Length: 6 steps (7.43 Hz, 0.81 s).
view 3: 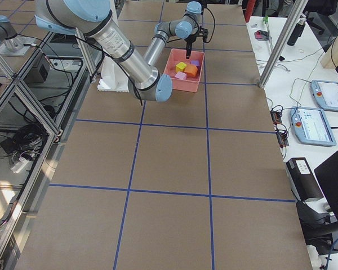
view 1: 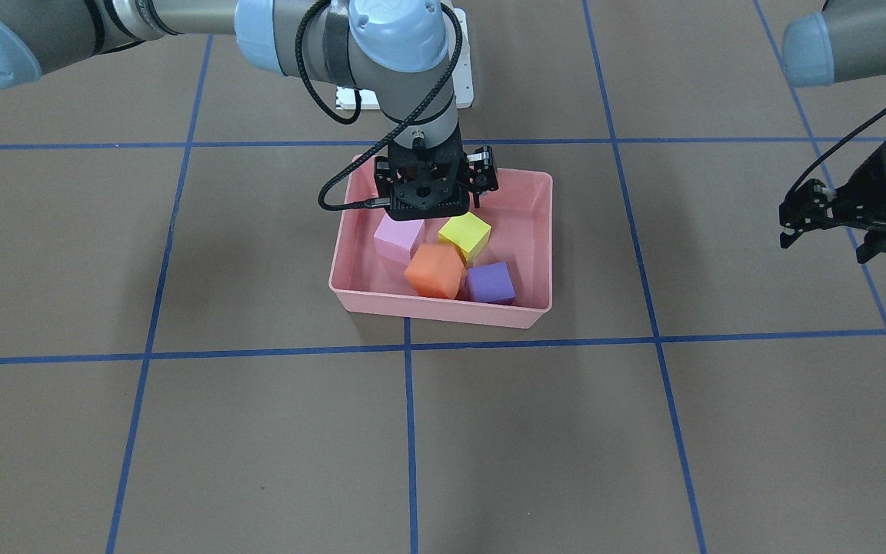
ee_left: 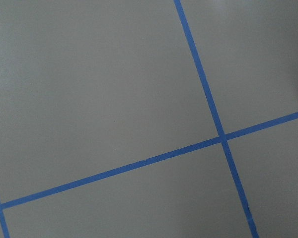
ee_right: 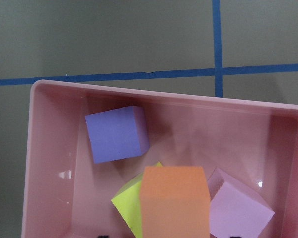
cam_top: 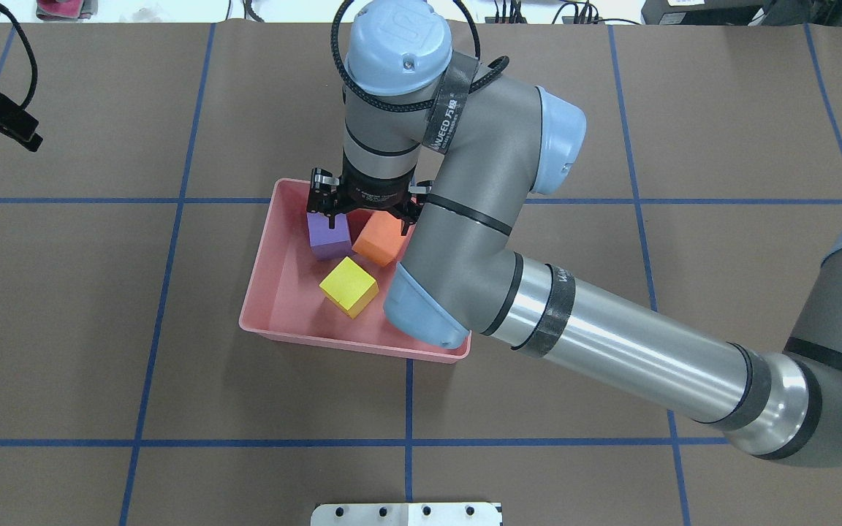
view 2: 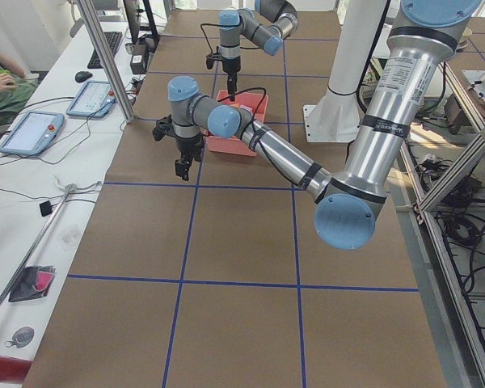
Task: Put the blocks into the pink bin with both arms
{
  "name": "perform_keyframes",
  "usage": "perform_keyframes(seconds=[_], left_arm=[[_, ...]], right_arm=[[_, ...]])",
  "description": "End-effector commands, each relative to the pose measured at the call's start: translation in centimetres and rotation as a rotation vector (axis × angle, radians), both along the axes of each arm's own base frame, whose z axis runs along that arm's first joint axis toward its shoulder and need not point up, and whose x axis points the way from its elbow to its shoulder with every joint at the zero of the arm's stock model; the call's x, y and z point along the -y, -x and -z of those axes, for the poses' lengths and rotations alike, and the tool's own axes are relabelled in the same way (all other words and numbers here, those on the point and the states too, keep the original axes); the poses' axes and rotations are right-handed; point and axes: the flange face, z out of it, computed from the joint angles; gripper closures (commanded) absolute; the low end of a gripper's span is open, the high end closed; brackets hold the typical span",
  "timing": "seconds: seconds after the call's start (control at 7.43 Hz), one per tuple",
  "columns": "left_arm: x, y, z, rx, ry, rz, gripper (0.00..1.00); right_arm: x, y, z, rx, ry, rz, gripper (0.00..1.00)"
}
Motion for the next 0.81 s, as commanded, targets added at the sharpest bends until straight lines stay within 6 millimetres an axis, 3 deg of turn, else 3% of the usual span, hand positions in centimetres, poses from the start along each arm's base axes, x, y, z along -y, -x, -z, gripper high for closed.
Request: perform_keyframes(seconds=[0.0,0.13,0.27,0.4,0.54,0.67], left_arm=[[-0.3,0.8,-1.4,0.042,-0.006,0.031,0.0],[-0.2,1.6,-1.5,0.05,-0.008,0.051,0.0],[-0.7,3.7,-3.0,0.061,0.01,0.076,0.0],[-1.0,4.9,-4.2,0.063,-0.008,0.077,0.0],[-1.0,7.2,-5.3,0.067,0.004,0.11,0.0],[-1.2,7.5,-5.8,0.07,0.018,0.12,0.0]], right_arm=[[1.0,-2.8,-0.6,0.007,-0.01,-0.031,0.0],[0.9,-7.9,-2.2,-0.007,-0.027,-0.054,0.0],[-0.2,-15.0,-4.8,-0.062,-0.101,-0.018,0.0],[0.4,-22.4,-8.2,-0.144,-0.152,0.006,0.0],[2.9,-28.5,-11.5,-0.202,-0.167,0.058,0.0],[4.7,-33.5,-15.3,-0.206,-0.172,0.138,0.0]])
